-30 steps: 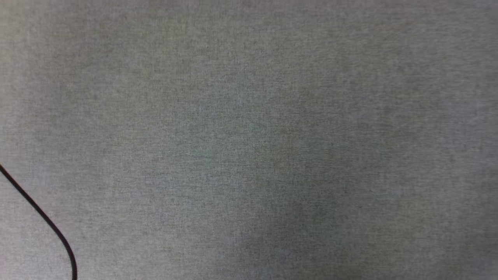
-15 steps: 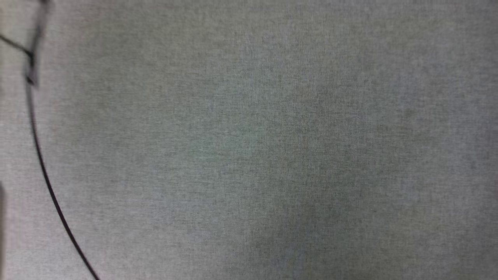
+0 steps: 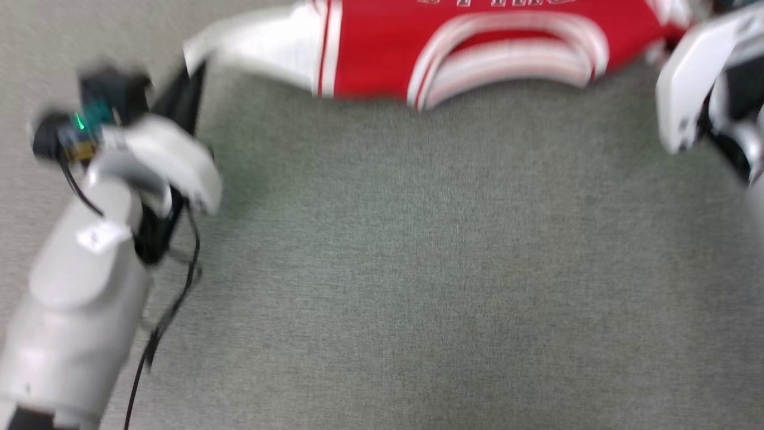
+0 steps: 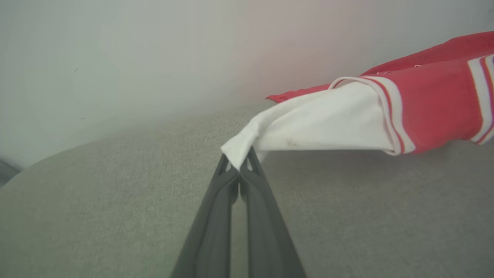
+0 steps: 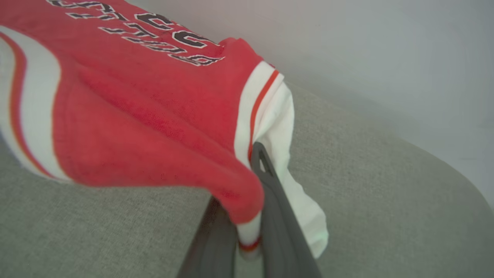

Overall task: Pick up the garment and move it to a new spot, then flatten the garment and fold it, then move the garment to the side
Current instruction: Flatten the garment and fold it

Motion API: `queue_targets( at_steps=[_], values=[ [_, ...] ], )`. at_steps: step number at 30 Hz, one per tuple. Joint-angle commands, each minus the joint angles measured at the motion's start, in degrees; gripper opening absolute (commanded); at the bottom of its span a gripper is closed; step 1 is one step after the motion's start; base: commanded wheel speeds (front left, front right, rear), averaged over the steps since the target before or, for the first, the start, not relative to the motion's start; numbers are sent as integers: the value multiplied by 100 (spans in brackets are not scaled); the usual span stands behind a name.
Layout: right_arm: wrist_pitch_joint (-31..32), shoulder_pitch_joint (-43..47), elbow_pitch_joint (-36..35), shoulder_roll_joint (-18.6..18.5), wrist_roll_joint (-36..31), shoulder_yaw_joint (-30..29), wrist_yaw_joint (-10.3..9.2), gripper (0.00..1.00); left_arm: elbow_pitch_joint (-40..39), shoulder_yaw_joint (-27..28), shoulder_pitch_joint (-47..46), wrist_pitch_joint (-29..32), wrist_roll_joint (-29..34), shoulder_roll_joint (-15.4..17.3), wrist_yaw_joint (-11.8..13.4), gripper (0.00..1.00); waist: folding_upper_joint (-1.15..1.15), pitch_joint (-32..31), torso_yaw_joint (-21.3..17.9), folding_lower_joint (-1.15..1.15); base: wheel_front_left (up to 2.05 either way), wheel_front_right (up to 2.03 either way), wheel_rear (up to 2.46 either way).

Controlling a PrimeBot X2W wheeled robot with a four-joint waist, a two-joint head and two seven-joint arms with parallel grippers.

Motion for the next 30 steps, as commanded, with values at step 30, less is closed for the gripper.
queue_targets(
  at_steps=[30],
  values=[
    [2127,4145,-2218,-942,1949,-199,-9,0,-3392,-396,4855,1992,-870,1480,839,0,0,-2076,-31,1,0,0,0]
  ],
)
